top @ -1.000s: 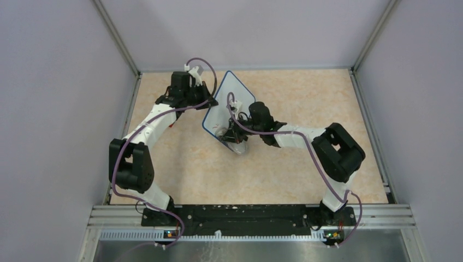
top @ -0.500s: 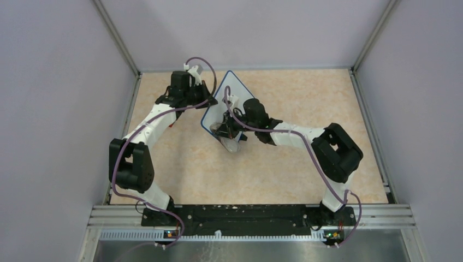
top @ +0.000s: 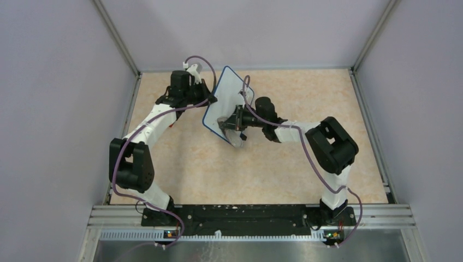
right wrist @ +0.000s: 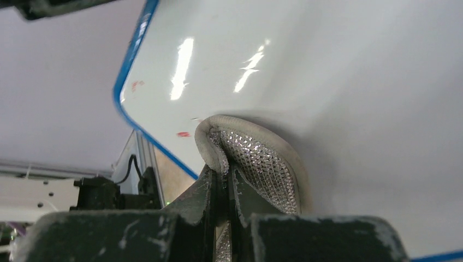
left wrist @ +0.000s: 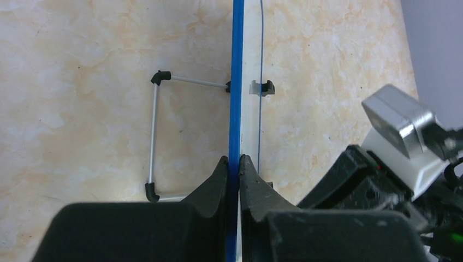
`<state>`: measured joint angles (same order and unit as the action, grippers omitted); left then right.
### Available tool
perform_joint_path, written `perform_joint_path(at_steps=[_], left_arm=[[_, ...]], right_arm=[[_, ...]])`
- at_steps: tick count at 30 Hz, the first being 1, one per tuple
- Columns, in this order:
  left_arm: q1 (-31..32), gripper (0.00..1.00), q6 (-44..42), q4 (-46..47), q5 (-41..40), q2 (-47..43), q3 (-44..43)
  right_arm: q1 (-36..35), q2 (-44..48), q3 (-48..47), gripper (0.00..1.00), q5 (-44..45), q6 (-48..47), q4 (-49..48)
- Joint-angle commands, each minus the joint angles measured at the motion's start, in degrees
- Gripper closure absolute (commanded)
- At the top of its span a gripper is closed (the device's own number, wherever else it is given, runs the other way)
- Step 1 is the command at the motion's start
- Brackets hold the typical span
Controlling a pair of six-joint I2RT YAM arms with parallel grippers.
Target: Erase the whiteboard
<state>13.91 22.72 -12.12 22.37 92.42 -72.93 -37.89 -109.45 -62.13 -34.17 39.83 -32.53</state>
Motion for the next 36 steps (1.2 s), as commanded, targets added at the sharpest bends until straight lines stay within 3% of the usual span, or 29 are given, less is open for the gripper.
perform_joint_path(at_steps=[1,8,17,21,27,36], left_arm=[[1.6,1.0,2.8,-3.3,1.7,-1.0,0.5],[1.6,1.0,2.9,-3.2,1.8,-0.8,0.4],[1.8,1.0,2.8,-3.2,1.4,-0.6,0.5],[1.8,1.0,2.8,-3.3,1.4,-0.5,0.5],[1.8,1.0,2.6,-3.4,1.3,-0.3,0.3],[1.8,1.0,2.4,-3.6,1.0,-0.7,0.2]], right_arm=[[4.5,-4.2,2.2,1.0,13.3,2.7,-0.3],[3.4,-2.1,1.2,1.0,12.3,-0.5,0.8],[-8.2,1.0,-6.9,1.0,9.7,-6.6,2.3],[-10.2,0.7,-9.2,1.0,7.4,-5.9,0.3],[-10.3,-1.0,-8.7,1.0,1.9,-2.2,-6.5],[-2.9,-0.5,2.3,1.0,11.4,1.6,-5.9]])
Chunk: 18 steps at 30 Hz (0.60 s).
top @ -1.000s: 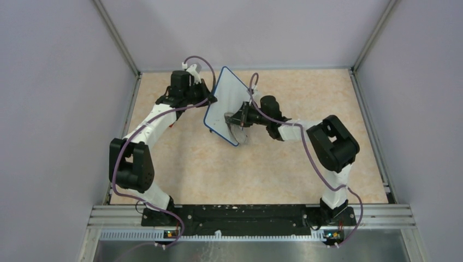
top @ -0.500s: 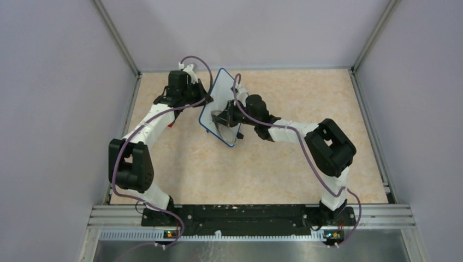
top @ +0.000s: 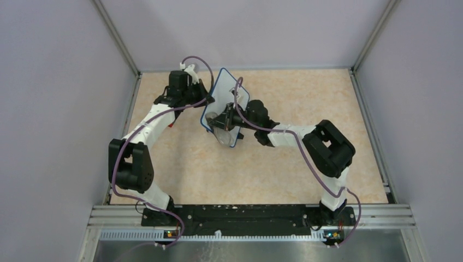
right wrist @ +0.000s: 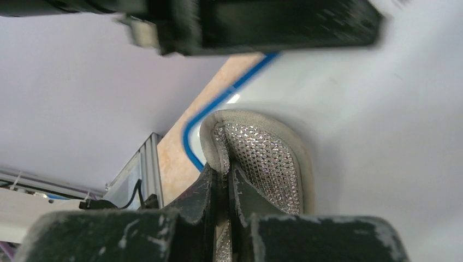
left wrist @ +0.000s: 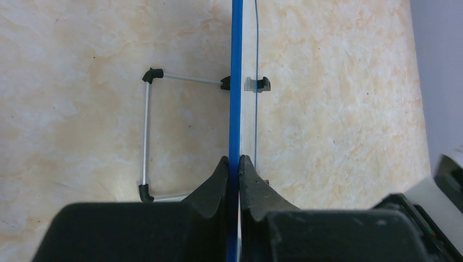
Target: Erase the whiteboard
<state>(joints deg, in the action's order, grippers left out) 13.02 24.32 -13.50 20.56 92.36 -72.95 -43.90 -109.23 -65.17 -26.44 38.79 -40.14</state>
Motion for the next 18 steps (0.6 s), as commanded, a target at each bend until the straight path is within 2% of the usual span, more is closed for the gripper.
perform_joint_path(at_steps=[1,6,12,18], left_arm=[[2.7,1.0,0.8,-2.2,2.8,-0.7,0.3],[2.7,1.0,0.9,-2.2,3.0,-0.8,0.1],[2.7,1.0,1.0,-2.2,3.0,-0.7,0.3],[2.8,1.0,1.0,-2.1,2.9,-0.4,0.3]], right_arm=[[4.3,-0.8,6.5,1.0,4.3,3.3,1.7],[5.7,-0.7,5.6,1.0,6.2,-0.7,9.0],[-1.1,1.5,0.2,1.0,5.3,-7.6,12.4],[-6.6,1.7,-6.3,1.0,0.9,-7.6,9.2]])
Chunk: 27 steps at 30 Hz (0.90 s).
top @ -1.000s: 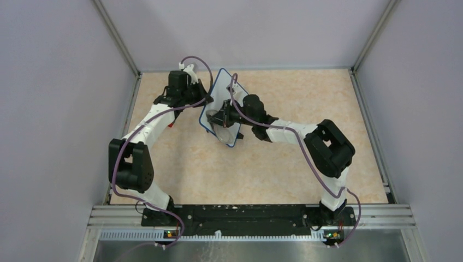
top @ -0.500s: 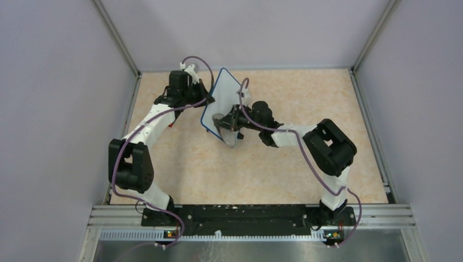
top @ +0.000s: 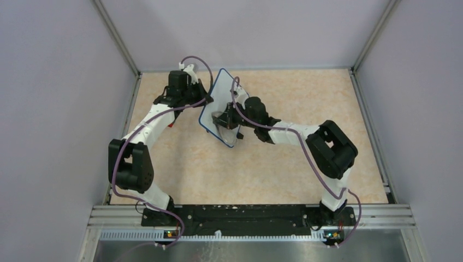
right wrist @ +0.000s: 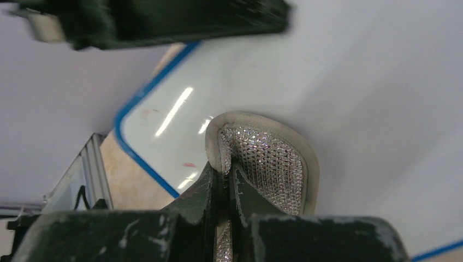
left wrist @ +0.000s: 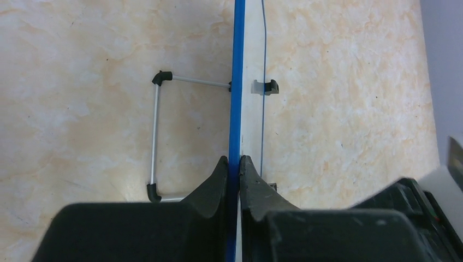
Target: Erase the whiteboard
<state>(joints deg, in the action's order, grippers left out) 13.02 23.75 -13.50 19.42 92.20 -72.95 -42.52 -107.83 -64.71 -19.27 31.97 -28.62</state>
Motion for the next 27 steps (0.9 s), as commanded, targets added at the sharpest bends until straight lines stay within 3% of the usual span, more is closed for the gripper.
perform_joint_path(at_steps=[1,7,17,20,27], left_arm=[[2.8,1.0,1.6,-2.1,4.0,-0.2,0.3],[2.8,1.0,1.4,-2.3,3.7,-0.1,0.2],[3.1,1.0,1.0,-2.7,2.6,-0.9,0.0],[4.2,1.0,0.0,-3.5,-1.3,-1.3,-0.2],[4.3,1.0,-1.0,-11.1,-1.4,1.0,-3.3]], right_arm=[[-8.1,-0.3,-7.7,1.0,-7.0,0.4,-3.4],[-7.5,-3.4,-9.5,1.0,-5.7,1.5,-3.2],[-0.8,-3.1,3.5,1.0,0.4,5.5,-2.5],[-0.7,-2.6,3.1,1.0,0.5,4.3,-0.9],[-2.9,-1.0,0.4,1.0,0.7,2.2,0.6]])
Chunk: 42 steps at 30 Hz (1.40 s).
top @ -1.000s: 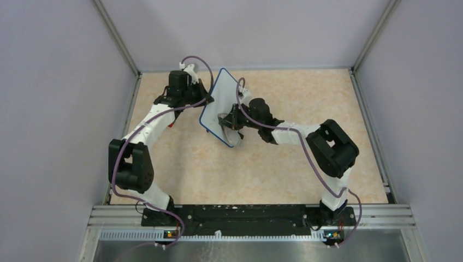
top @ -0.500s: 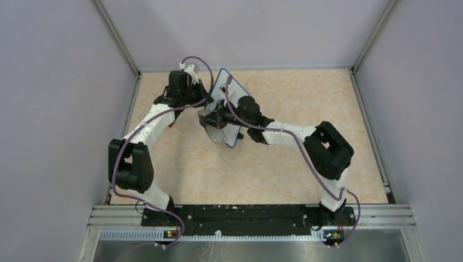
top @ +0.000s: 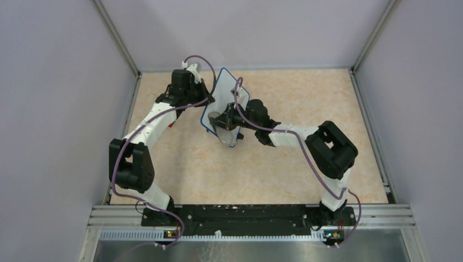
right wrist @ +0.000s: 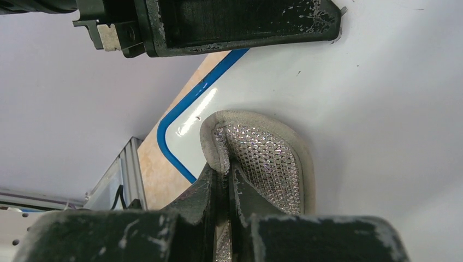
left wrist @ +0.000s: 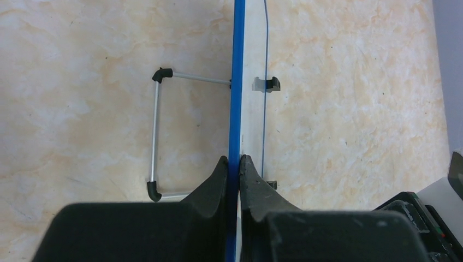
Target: Erase the whiteboard
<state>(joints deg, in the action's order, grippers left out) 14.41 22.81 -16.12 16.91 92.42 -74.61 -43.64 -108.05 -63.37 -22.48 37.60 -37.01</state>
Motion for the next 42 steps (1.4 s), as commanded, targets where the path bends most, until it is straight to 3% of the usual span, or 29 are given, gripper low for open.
perform_joint_path(at_steps=[1,6,10,14,23,29,34,42], left_arm=[[2.9,1.0,-0.1,-8.4,1.4,0.9,-1.3],[2.9,1.0,-0.8,-6.5,2.4,-0.5,1.2],[2.9,1.0,-1.0,-4.2,2.3,-1.3,3.3],[2.9,1.0,-0.8,-3.9,3.1,-1.6,4.0],[2.8,1.0,-1.5,-3.8,2.4,-2.0,4.0],[2.6,1.0,-1.7,-3.8,2.4,-1.6,3.8],[2.4,1.0,-1.6,-4.0,2.8,-1.3,3.8],[2.5,1.0,-1.4,-3.9,3.2,-0.9,3.9]], right_arm=[[-2.5,-0.8,-2.0,1.0,3.7,-3.8,9.2],[-7.1,-1.3,-9.0,1.0,1.5,-6.7,10.2],[-8.2,-2.6,-11.8,1.0,-0.5,-4.3,5.6],[-7.3,-3.7,-13.3,1.0,3.6,-5.7,7.8],[5.1,-4.7,3.4,1.0,6.3,8.1,-0.1],[10.4,-8.2,7.8,1.0,3.1,12.6,-4.3],[7.3,-7.0,5.4,1.0,0.8,10.1,-4.2],[-4.5,-0.9,-3.8,1.0,-0.9,-0.5,-0.1]])
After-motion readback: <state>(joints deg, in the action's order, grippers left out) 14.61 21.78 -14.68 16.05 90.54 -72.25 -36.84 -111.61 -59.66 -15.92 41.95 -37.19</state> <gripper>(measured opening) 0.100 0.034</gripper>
